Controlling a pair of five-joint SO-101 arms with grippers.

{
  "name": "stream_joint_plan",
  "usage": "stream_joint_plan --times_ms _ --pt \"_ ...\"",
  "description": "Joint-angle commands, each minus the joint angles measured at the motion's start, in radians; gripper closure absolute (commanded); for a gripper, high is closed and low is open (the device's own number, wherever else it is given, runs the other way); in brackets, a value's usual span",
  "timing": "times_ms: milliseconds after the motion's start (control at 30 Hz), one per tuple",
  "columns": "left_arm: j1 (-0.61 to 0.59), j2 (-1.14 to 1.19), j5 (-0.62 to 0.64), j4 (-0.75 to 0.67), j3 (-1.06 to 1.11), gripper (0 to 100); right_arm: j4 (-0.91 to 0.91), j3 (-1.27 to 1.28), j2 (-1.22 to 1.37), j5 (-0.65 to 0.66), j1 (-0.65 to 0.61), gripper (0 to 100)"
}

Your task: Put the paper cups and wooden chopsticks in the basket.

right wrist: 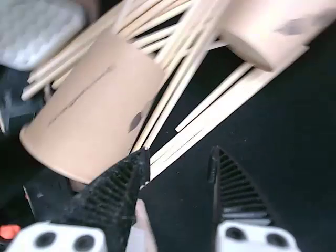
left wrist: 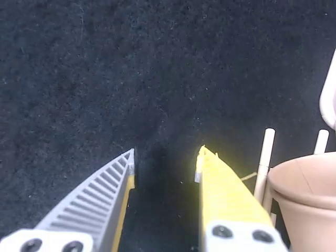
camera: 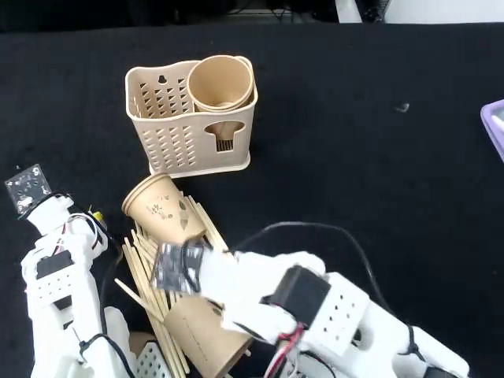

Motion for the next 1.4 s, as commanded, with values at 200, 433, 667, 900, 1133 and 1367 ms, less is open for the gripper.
stream_joint_plan --times_ms 200,433,667,900,1133,1367 --pt "-0.007 -0.012 0.005 -0.017 -0.013 80 0.005 0.048 0.091 0.267 0.086 80.9" --pt "-0.002 -0.012 0.005 -0.015 -0.013 80 -0.003 0.105 0.093 0.414 0.261 80.9" --pt "-0.004 -0.012 0.005 -0.015 -0.012 80 0.038 0.217 0.09 0.457 0.074 80.7" --pt "-0.007 -0.012 0.005 -0.017 -0.013 80 0.054 0.222 0.09 0.535 -0.149 80.5" --pt "-0.005 -0.014 0.006 -0.018 -0.015 80 0.075 0.174 0.082 0.468 -0.27 80.5" --pt "-0.005 -0.017 0.006 -0.018 -0.015 80 0.068 0.142 -0.059 0.356 -0.276 80.7"
